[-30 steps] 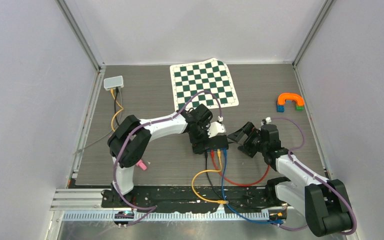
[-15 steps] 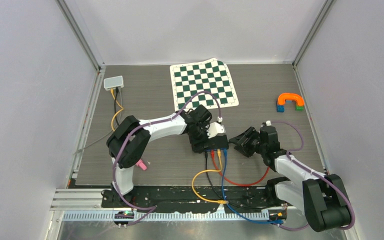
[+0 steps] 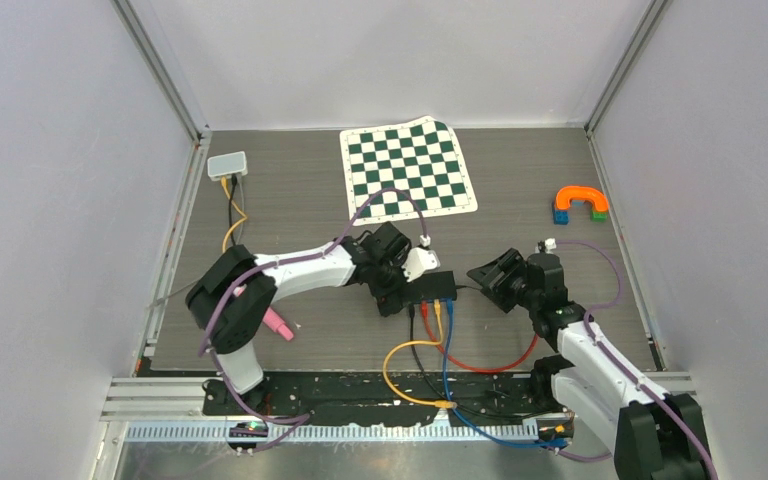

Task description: Pull the plug from the switch port

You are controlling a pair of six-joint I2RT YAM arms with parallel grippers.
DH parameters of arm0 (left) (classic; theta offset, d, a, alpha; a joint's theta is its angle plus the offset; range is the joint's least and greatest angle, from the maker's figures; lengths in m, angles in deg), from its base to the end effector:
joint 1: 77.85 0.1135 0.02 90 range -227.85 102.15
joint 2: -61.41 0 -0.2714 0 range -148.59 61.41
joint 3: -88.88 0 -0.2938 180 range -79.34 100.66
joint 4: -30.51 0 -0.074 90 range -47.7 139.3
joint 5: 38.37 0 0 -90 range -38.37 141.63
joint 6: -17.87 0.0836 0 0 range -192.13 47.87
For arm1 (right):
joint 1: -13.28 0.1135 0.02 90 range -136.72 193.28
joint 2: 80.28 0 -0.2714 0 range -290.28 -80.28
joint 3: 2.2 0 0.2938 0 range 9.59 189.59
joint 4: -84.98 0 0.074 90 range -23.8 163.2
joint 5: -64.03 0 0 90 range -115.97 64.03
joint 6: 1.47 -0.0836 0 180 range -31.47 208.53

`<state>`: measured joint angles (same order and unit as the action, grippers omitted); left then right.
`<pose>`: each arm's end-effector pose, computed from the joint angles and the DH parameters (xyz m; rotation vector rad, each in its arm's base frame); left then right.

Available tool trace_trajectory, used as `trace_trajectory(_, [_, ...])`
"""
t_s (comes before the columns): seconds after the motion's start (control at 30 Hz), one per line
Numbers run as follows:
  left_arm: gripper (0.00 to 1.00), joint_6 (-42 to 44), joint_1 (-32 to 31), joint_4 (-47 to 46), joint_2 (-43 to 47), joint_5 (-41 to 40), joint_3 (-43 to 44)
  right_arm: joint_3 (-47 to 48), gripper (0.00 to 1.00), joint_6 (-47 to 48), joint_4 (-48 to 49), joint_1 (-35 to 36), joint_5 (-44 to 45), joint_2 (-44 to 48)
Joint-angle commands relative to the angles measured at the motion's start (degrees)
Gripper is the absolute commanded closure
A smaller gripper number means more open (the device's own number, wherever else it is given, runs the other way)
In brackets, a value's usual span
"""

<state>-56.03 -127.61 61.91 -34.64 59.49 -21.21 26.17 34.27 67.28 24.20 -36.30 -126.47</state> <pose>0.2474 -0.3101 0.1216 1.4632 2.1631 -0.3917 0.2318 0.0600 0.1287 0.7510 2.1805 0.8142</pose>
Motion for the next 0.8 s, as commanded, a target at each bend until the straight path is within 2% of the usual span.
trace_trajectory(0.0, [0.0, -3.77, -0.01, -11.54, 9.48, -4.97, -4.79, 6.33, 0.15, 10.34, -8.25, 0.24, 9.14, 4.45])
trace_trajectory(0.07, [0.01, -5.42, 0.01, -14.64, 12.13, -7.14, -7.57, 6.41, 0.08, 10.37, -9.09, 0.24, 11.96, 6.71])
trace_trajectory(0.1, [0.0, -6.94, 0.01, -16.09, 13.92, -10.6, -8.68, 6.09, 0.03, 10.08, -9.13, 0.24, 13.37, 7.93])
trace_trajectory(0.13, [0.0, -8.69, 0.06, -17.08, 14.83, -13.22, -9.47, 5.92, 0.02, 8.83, -9.04, 0.27, 13.64, 8.34])
trace_trajectory(0.2, [0.0, -11.43, 0.71, -17.02, 15.65, -16.11, -9.89, 5.33, 0.04, 7.11, -7.99, 0.25, 12.89, 8.78])
trace_trajectory(0.33, [0.0, -14.75, 5.29, -12.72, 14.22, -4.56, -5.92, 5.16, 0.05, 5.17, -6.74, 0.24, 12.37, 8.58])
trace_trajectory(0.37, [0.01, -15.58, 6.13, -10.55, 13.87, -4.65, -4.66, 5.62, 0.05, 5.25, -7.09, 0.2, 12.58, 8.62])
trace_trajectory(0.57, [0.0, -18.65, 6.51, -22.01, 24.88, -14.73, -12.37, 7.55, 0.04, 6.78, -11.03, 0.18, 17.54, 10.83])
trace_trajectory(0.67, [0.0, -22.45, 6.64, -24.38, 26.6, -20.37, -14.35, 6.62, 0.05, 7.06, -12.33, 0.23, 20.42, 13.93])
trace_trajectory(0.73, [0.0, -22.8, 7.42, -22.29, 24.42, -18.99, -12.37, 4.53, 0.05, 2.23, -11.91, 0.17, 22.54, 16.04])
trace_trajectory(0.77, [0.01, -21.43, 7.74, -20.21, 22.6, -15.49, -10.37, 3.73, 0.05, 1.44, -11.35, 0.16, 22.9, 17.5])
